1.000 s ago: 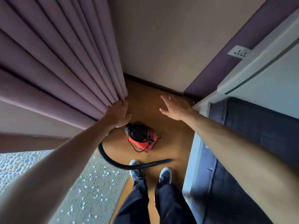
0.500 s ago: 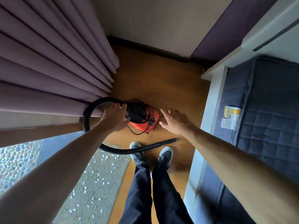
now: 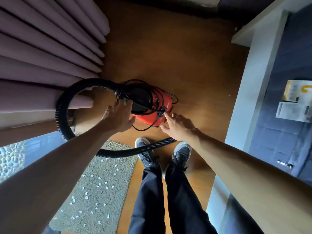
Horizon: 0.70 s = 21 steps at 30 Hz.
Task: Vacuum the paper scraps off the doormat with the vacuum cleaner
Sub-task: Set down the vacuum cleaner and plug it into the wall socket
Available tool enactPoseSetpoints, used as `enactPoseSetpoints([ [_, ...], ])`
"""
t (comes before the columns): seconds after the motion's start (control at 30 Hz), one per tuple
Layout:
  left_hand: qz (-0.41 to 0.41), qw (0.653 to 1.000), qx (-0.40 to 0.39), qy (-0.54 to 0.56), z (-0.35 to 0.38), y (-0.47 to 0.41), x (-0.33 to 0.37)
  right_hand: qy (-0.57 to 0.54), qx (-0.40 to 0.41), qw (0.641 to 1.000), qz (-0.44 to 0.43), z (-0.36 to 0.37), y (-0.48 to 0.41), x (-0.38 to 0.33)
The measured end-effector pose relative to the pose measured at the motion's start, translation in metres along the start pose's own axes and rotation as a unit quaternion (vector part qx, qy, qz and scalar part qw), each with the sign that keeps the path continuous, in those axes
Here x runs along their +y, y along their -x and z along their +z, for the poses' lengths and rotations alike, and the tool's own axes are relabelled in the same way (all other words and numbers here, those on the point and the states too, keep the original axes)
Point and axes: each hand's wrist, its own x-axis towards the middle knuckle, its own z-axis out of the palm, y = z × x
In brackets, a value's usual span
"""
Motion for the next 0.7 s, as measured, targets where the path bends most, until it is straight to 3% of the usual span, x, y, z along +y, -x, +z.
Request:
enactPoseSetpoints([
  [0.17,0.008,1.0,0.029,0.009,0.02,-0.028,-0.001,-0.165,-0.011,0.984,0.068,0.037,-0.029,-0.009],
  [0.23,0.011,0.999,0.04,-0.005,0.027,-0.037,-0.002,-0.331,-0.004,0.933,0.143,0.042,-0.041,-0.017],
  [0.27,0.011,0.999,0.046,-0.016,0.031,-0.042,-0.003,-0.434,-0.001,0.879,0.2,0.043,-0.047,-0.021],
  [0.37,0.015,0.997,0.071,-0.027,0.038,-0.05,-0.008,-0.682,-0.009,0.647,0.341,0.047,-0.065,-0.032],
  [0.43,0.03,0.995,0.091,-0.026,0.043,-0.053,-0.014,-0.777,0.0,0.51,0.369,0.049,-0.077,-0.035],
  [0.47,0.04,0.994,0.099,-0.03,0.045,-0.055,-0.017,-0.808,0.009,0.459,0.37,0.05,-0.082,-0.037],
  [0.57,0.073,0.988,0.125,-0.054,0.047,-0.056,-0.027,-0.857,0.038,0.352,0.373,0.049,-0.094,-0.043],
  [0.7,0.095,0.981,0.154,-0.069,0.047,-0.057,-0.035,-0.874,0.078,0.274,0.394,0.049,-0.107,-0.049],
])
